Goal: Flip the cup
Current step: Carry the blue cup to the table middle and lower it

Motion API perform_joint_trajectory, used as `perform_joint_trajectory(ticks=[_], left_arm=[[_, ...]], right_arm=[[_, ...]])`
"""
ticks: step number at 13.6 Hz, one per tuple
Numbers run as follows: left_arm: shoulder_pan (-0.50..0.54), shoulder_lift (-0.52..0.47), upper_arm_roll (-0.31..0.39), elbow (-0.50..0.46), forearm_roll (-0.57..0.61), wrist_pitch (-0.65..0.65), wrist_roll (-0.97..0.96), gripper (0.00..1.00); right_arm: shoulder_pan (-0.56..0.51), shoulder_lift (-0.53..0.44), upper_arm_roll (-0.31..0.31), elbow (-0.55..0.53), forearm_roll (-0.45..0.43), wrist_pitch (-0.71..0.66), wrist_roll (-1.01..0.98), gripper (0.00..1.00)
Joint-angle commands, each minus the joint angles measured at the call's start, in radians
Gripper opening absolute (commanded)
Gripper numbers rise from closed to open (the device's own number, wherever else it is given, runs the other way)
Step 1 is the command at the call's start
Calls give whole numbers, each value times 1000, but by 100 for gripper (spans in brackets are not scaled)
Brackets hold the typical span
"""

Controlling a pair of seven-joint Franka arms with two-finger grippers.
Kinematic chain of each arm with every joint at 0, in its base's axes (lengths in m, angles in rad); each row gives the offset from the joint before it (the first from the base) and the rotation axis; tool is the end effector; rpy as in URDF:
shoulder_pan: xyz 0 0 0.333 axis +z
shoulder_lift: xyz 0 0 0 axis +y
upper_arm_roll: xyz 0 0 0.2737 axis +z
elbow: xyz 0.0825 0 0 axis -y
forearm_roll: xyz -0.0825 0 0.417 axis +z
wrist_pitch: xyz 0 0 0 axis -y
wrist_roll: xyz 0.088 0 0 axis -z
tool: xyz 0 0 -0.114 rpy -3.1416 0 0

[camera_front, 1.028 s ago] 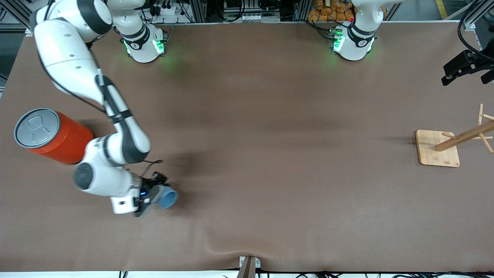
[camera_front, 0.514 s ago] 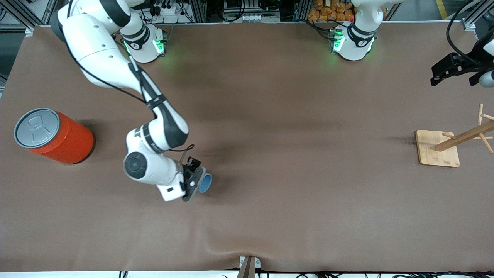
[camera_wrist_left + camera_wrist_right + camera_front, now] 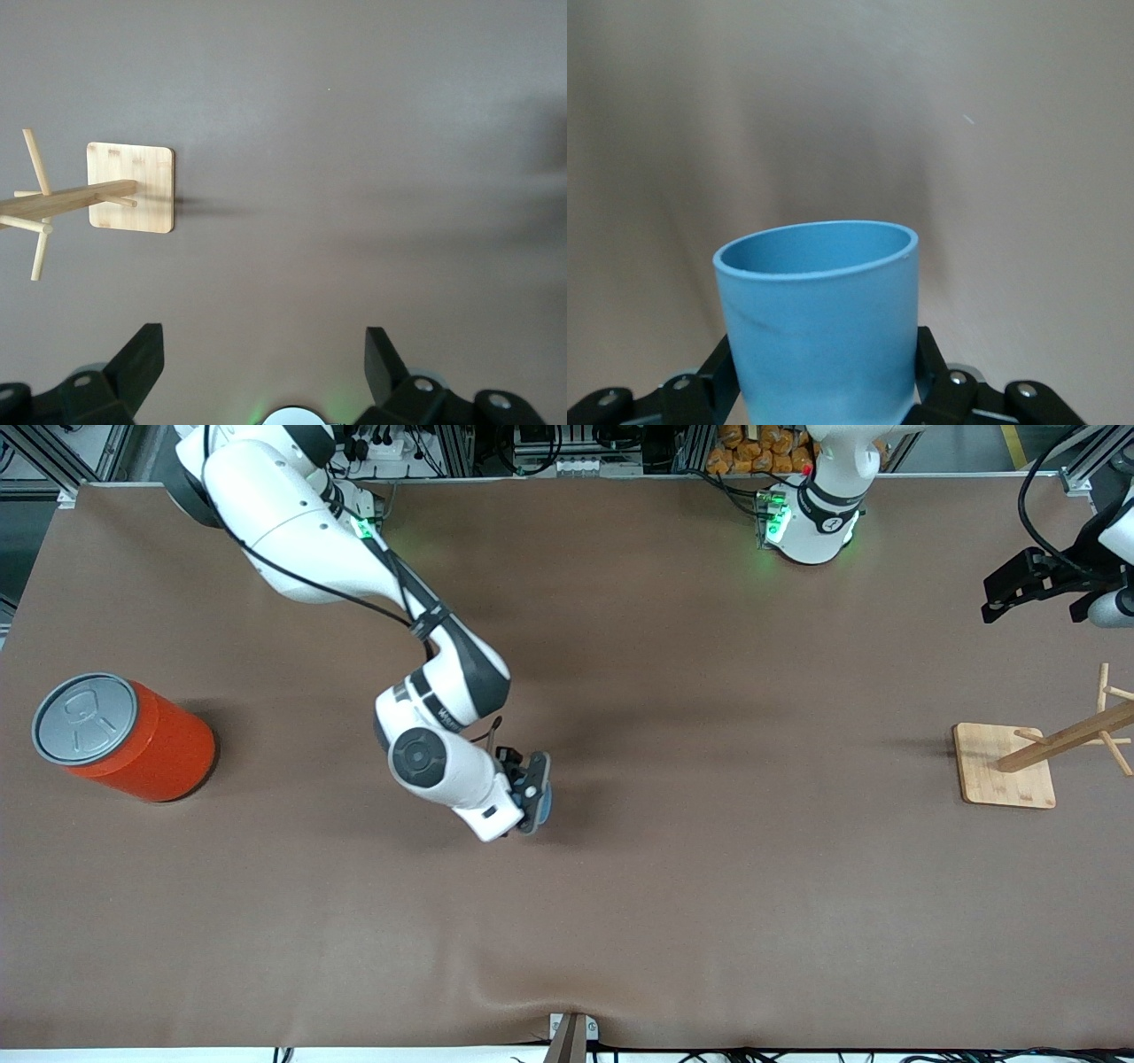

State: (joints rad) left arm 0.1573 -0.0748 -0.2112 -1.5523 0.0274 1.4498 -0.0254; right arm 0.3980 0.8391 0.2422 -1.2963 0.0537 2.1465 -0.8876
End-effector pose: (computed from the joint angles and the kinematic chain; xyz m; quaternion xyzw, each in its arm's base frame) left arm 0.5537 -0.0306 0.6158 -0.9996 0.0124 0.0138 0.0220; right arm 0.6178 0.4199 0.2017 -0.7541 -0.6470 -0.0296 0.1088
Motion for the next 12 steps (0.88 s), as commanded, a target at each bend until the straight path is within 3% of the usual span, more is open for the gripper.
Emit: perform_joint_trajectory(ticks=[1, 5, 7, 9, 12], left_arm=[[5, -13, -5, -5, -1, -17, 4, 100], [13, -11, -4, 1, -1, -16, 12, 100], [14, -11, -2, 1, -1, -16, 12, 100], [14, -11, 3, 3, -1, -13, 13, 100], [14, -10, 4, 3, -1, -13, 13, 100]], right_arm=[[64, -12, -11, -12, -61, 16, -22, 64], [85, 8, -14, -60, -97, 100, -13, 64], [84, 12, -14, -84, -95, 156, -14, 77], [90, 12, -14, -86, -97, 173, -14, 100], [96, 5, -14, -83, -95, 164, -10, 100]])
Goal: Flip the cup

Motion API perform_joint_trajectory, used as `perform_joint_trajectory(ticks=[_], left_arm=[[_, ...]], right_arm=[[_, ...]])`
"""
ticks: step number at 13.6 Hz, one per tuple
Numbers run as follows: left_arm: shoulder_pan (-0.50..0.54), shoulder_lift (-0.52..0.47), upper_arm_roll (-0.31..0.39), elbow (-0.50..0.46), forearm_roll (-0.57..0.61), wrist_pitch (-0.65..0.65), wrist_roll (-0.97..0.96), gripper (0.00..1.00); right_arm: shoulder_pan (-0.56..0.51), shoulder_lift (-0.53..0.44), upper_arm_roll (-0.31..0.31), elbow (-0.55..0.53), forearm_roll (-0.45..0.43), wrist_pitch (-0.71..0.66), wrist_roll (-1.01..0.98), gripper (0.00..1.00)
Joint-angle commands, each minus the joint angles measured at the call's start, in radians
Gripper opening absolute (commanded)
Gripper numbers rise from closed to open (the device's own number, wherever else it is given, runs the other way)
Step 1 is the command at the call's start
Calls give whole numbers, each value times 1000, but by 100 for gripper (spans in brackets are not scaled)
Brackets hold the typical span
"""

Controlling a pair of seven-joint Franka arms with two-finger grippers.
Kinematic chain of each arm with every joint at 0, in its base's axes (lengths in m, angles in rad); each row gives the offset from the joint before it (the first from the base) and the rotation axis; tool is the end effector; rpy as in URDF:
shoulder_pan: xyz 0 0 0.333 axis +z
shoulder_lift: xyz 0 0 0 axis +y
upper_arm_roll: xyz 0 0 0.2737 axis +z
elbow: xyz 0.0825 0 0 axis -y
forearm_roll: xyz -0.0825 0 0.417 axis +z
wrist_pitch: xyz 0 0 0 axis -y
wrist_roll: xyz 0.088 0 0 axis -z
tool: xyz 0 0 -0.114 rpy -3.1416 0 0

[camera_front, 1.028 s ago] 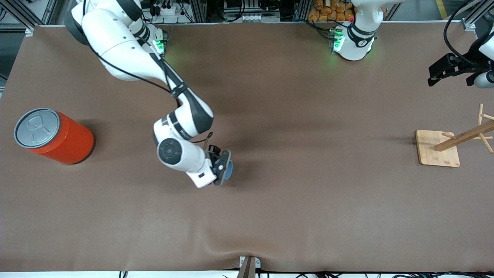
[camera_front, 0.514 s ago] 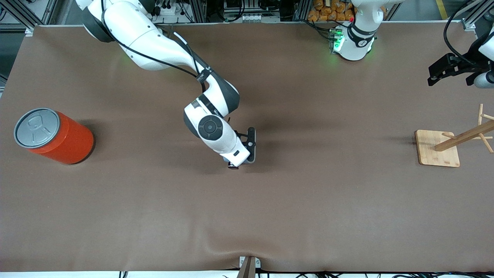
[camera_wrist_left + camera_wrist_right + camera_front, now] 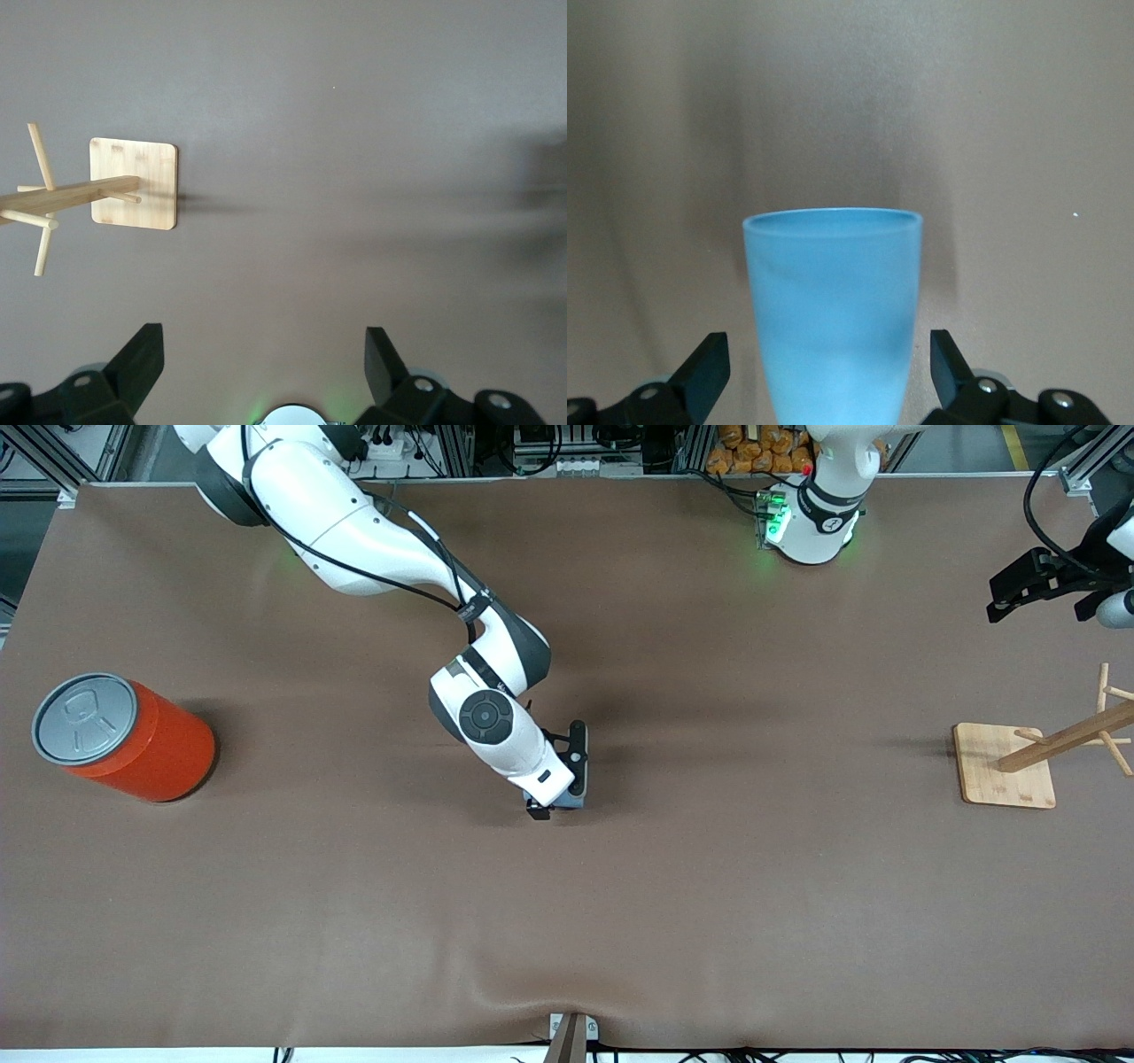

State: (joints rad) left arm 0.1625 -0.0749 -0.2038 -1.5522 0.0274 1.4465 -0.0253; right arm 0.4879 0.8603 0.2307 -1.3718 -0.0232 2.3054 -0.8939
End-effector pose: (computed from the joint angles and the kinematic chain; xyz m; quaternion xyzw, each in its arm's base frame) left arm 0.5536 -0.0235 0.6157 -0.9996 0.0061 0.0154 0.0217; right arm 0.5757 0.4651 0.1631 -0.7147 -0.6937 -0.0533 0.0718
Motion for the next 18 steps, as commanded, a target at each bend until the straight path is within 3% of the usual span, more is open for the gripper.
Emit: perform_joint_trajectory(ticks=[1, 6, 11, 14, 18], left_arm=[[9, -8, -3, 3, -1, -9, 13, 100], [9, -2, -3, 9, -1, 0, 13, 100], [6, 1, -3, 7, -1, 2, 13, 100], [5, 3, -5, 4, -1, 2, 15, 100], [5, 3, -8, 6, -1, 2, 15, 100]], right_arm=[[6, -26, -1, -7, -17, -4, -3, 100], [-15, -150, 9, 5, 0, -217, 96, 100], [-22, -279, -2, 2, -1, -349, 471, 100], [-92, -340, -2, 2, -1, -402, 608, 100], [-234, -412, -2, 2, -1, -475, 615, 100]])
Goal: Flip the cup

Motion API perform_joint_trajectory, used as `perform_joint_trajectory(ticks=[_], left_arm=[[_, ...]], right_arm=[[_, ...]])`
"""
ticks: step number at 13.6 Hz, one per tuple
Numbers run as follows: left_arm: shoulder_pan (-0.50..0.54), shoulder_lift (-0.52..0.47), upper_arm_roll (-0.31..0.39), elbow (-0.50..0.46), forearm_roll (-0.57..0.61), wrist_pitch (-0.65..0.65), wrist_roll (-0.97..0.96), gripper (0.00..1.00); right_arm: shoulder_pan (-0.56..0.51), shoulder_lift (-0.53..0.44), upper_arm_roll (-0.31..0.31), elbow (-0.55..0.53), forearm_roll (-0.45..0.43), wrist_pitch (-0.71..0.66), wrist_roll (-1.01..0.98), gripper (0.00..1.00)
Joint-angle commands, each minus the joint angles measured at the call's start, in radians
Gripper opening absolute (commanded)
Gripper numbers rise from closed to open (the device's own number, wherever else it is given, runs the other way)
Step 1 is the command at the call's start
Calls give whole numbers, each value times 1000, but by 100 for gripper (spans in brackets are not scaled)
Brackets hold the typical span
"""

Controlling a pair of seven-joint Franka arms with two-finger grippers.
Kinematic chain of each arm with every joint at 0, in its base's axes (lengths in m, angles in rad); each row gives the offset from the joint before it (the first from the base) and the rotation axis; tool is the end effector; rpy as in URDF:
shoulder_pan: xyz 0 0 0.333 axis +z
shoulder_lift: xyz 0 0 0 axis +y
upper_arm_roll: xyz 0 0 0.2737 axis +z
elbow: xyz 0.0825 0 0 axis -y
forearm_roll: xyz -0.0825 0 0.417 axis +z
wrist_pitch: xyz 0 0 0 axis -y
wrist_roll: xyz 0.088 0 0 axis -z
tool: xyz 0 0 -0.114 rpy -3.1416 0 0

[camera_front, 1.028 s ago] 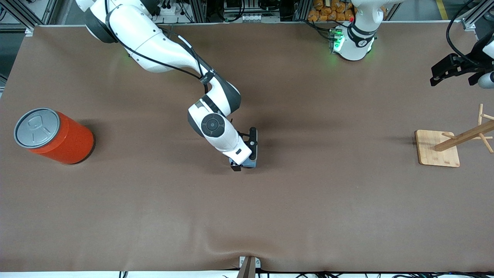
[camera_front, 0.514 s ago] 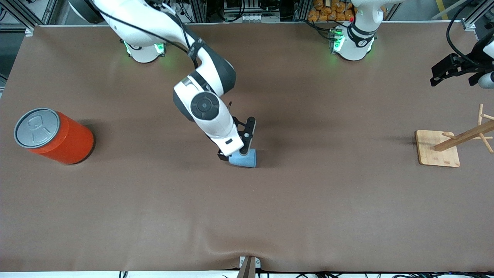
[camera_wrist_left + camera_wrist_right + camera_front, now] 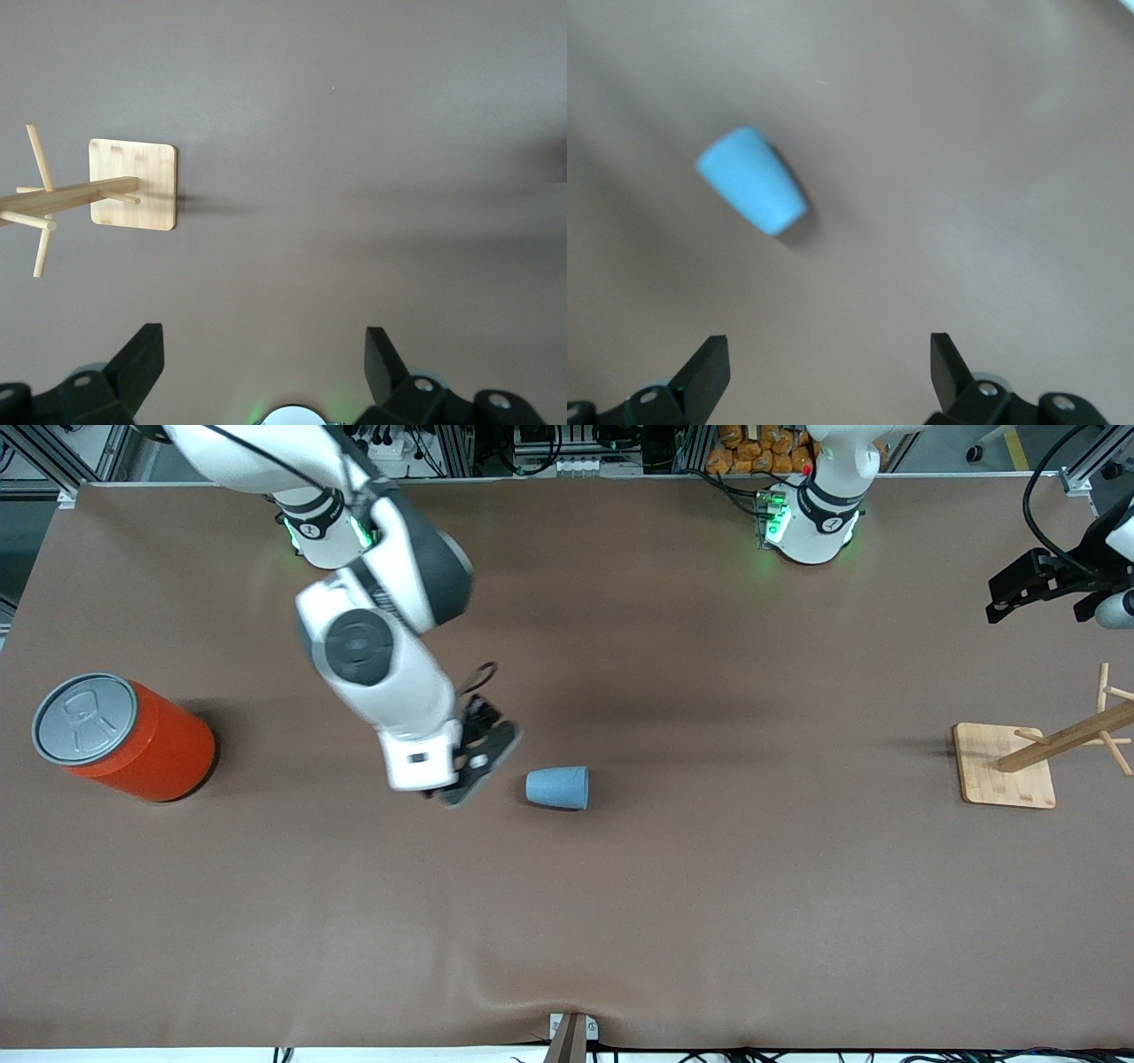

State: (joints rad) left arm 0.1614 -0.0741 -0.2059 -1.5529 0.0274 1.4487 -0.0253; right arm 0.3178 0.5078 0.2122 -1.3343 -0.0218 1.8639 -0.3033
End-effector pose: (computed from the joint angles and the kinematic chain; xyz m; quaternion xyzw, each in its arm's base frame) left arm 0.5541 -0.0252 0.6151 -0.9996 0.0077 0.0151 0.0217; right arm 0.6335 0.3400 0.3941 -0.9179 -0.3943 -0.0117 0.0422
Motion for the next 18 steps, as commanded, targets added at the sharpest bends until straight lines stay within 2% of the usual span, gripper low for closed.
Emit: perform_joint_trajectory(ticks=[1, 5, 8, 15, 18], left_arm=[[6, 2, -6, 5, 0, -1, 15, 100], [6, -1, -7, 4, 0, -2, 15, 100], [7, -7, -6, 2, 0, -5, 16, 100], [7, -13, -9, -1, -1, -8, 8, 100], [7, -13, -9, -3, -1, -8, 8, 100]], right_arm=[[-92, -80, 16, -36, -3, -63, 24, 100], [-235, -135, 18, -36, -1, -141, 26, 100], [-298, -158, 16, -37, -3, -221, 26, 100], [-306, -232, 27, -157, 2, -239, 177, 100], [-309, -242, 26, -177, 57, -238, 179, 100]])
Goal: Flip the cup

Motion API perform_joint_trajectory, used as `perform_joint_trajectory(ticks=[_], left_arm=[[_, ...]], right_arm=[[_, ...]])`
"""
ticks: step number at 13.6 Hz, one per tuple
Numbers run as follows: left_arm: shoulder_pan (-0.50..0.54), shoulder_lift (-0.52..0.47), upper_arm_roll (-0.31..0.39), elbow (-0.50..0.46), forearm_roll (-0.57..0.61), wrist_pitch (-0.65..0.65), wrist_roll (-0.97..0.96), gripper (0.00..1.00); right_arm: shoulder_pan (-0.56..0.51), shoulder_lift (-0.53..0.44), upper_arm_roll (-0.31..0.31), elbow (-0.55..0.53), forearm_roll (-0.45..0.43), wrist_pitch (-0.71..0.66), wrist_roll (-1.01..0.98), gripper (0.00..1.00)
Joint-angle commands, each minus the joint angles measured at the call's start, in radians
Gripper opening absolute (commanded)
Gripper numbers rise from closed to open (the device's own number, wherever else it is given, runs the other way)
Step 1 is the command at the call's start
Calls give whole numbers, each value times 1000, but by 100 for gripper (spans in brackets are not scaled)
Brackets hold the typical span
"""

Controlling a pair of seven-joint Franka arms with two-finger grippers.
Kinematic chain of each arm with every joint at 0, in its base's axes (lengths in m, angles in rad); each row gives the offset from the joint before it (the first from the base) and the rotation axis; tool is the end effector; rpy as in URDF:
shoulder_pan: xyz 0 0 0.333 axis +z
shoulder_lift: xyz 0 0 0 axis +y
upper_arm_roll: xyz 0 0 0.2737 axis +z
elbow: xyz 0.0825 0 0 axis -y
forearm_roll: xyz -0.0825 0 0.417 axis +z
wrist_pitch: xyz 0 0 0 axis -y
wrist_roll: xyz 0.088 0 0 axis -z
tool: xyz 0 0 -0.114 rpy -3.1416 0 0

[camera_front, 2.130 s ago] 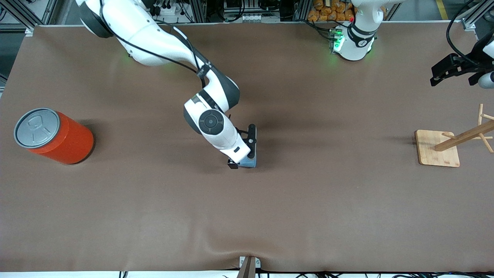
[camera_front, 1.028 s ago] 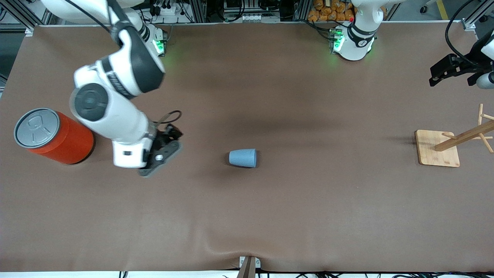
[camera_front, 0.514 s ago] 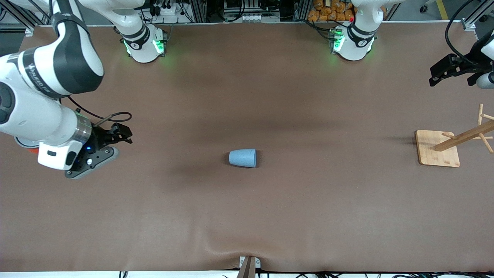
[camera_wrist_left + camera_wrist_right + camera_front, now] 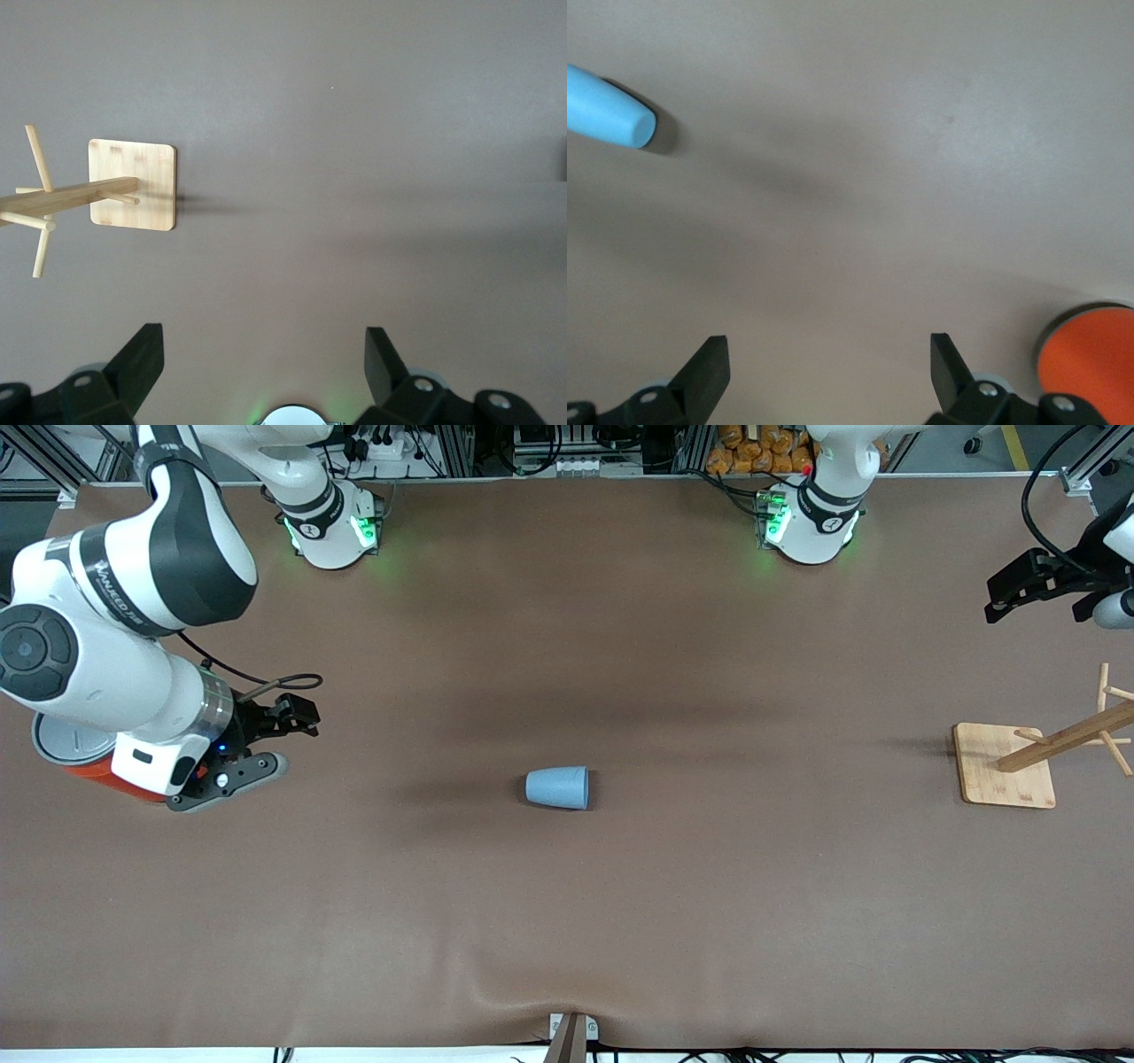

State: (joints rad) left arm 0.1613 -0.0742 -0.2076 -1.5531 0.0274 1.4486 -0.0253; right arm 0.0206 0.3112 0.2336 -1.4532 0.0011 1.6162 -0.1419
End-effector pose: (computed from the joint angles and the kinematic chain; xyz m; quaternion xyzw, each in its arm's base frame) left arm 0.5540 -0.0263 0.6151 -0.9996 0.0086 0.0152 0.0218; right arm 0.6393 0.1504 0.4482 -0.9780 -0.1932 0.0718 0.0323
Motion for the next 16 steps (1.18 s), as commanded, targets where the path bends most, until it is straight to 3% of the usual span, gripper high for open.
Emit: perform_joint_trajectory(ticks=[1, 7, 12, 16], left_arm=[[7, -13, -7, -4, -1, -8, 8, 100], [7, -15, -9, -12, -1, -16, 15, 100], [7, -15, -9, -12, -1, -16, 16, 100], [7, -15, -9, -10, -3, -20, 18, 100]], right_arm=[[-7, -56, 4, -68, 34, 13, 27, 100], [-34, -78, -8, -82, 36, 19, 44, 100], [27, -142, -202, -75, 45, 10, 41, 100], [19, -211, -238, -93, 45, -48, 38, 100]])
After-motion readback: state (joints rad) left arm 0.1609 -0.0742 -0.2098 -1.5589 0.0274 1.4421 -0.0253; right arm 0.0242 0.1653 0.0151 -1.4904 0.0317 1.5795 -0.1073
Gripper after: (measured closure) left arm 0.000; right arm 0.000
